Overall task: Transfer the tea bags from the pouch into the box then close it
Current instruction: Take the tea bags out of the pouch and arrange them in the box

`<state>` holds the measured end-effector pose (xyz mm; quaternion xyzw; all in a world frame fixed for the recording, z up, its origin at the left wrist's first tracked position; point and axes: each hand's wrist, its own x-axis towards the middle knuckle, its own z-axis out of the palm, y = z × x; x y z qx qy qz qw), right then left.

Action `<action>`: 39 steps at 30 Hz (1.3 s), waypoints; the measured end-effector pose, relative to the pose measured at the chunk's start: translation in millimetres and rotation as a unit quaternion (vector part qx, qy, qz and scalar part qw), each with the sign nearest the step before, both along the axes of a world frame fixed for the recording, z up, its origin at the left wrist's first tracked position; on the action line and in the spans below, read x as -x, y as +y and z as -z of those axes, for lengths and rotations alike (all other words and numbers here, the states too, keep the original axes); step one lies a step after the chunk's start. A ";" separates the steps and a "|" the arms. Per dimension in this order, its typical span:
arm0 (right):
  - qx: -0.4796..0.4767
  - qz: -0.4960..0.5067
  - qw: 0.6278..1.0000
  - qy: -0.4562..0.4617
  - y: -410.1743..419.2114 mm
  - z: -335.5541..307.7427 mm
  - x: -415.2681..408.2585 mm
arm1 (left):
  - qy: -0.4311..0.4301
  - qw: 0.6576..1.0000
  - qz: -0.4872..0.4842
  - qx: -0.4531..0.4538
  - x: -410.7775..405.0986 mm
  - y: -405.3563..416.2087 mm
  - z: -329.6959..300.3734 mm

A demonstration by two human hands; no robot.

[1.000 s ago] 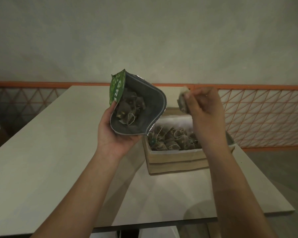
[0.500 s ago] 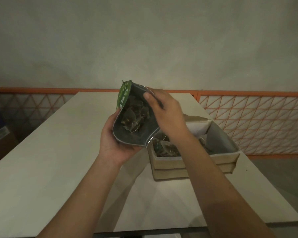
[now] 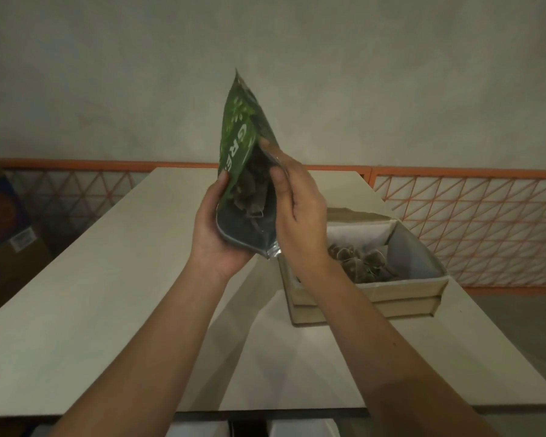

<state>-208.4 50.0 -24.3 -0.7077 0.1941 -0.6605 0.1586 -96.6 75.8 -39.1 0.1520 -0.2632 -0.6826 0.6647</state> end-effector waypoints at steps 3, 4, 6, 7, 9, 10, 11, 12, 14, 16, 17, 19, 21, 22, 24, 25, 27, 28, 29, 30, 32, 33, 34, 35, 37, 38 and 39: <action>-0.069 0.005 0.997 0.021 -8.4 3.4 -0.3 | -0.003 0.999 0.009 -0.038 0.8 -6.9 9.0; -0.075 0.005 0.997 0.028 -10.5 3.9 0.8 | -0.001 0.999 0.012 -0.045 1.9 -7.6 12.0; -0.075 0.001 0.997 0.034 -10.2 2.1 2.7 | 0.008 0.999 0.019 -0.041 3.6 -7.2 13.8; -0.066 -0.002 0.997 0.028 -8.5 0.5 3.7 | 0.014 0.999 0.019 -0.031 4.0 -6.4 12.4; -0.021 -0.007 1.000 -0.001 -4.0 -2.0 6.3 | 0.020 1.000 0.011 -0.001 5.3 -4.1 7.0; 0.005 -0.006 1.000 -0.016 -2.5 -2.3 7.4 | 0.016 1.000 0.004 0.014 6.2 -3.5 4.5; 0.020 -0.002 1.000 -0.023 -1.6 -2.4 8.1 | 0.008 1.000 0.001 0.024 7.8 -3.5 3.4; 0.015 0.003 1.000 -0.021 -1.9 -1.4 7.8 | 0.003 1.000 0.003 0.028 9.8 -3.5 3.4; -0.031 0.011 0.999 -0.001 -3.2 3.1 6.5 | -0.007 1.000 0.005 0.010 11.8 -4.5 7.8; -0.066 0.018 0.997 0.024 -8.4 8.7 6.5 | -0.001 1.000 0.007 -0.014 11.0 -5.9 16.0; -0.074 0.022 0.996 0.036 -11.1 10.7 7.2 | 0.006 1.000 0.005 -0.026 11.4 -4.9 18.1; -0.078 0.025 0.996 0.047 -13.7 11.9 9.6 | 0.014 0.999 0.003 -0.048 12.3 -3.4 20.3; -0.075 0.034 0.995 0.057 -13.3 11.6 12.0 | 0.014 0.998 0.003 -0.059 13.1 -2.8 19.5; -0.075 0.041 0.994 0.062 -13.1 11.6 12.8 | 0.012 0.998 0.001 -0.062 13.4 -2.4 18.1; -0.069 0.055 0.994 0.069 -13.2 11.4 15.2 | 0.005 0.998 -0.001 -0.070 13.4 -1.8 16.1; -0.065 0.060 0.993 0.073 -13.3 11.6 17.5 | 0.003 0.997 -0.001 -0.075 13.3 -1.2 15.8; -0.065 0.065 0.992 0.083 -11.5 13.2 22.9 | 0.002 0.996 0.005 -0.088 13.2 -0.7 17.6; -0.072 0.060 0.992 0.081 -9.3 15.1 25.6 | 0.003 0.995 0.006 -0.096 13.0 -0.7 19.3; -0.086 0.046 0.993 0.070 -6.2 18.1 28.2 | 0.007 0.994 0.003 -0.105 12.8 -0.9 21.2; -0.103 0.026 0.993 0.051 -2.4 21.3 30.8 | 0.010 0.994 -0.001 -0.111 12.4 -1.0 22.7; -0.112 0.014 0.993 0.030 4.9 29.2 36.1 | 0.008 0.993 -0.008 -0.114 11.0 -1.7 24.6; -0.104 0.032 0.993 0.040 7.9 33.3 38.1 | 0.006 0.993 -0.011 -0.115 10.6 -1.8 25.0; -0.097 0.054 0.992 0.059 10.6 37.5 39.5 | 0.004 0.993 -0.013 -0.117 10.0 -2.2 25.7; -0.093 0.077 0.989 0.080 13.4 41.1 39.9 | 0.003 0.993 -0.012 -0.117 9.5 -1.9 26.0; -0.090 0.133 0.979 0.128 18.5 47.0 37.7 | 0.005 0.993 -0.012 -0.118 9.8 -0.6 26.2; -0.094 0.171 0.968 0.158 20.7 48.4 35.3 | 0.005 0.993 -0.011 -0.118 10.8 0.6 25.9; -0.101 0.208 0.955 0.187 22.3 48.6 32.6 | 0.005 0.993 -0.009 -0.117 12.1 1.6 25.4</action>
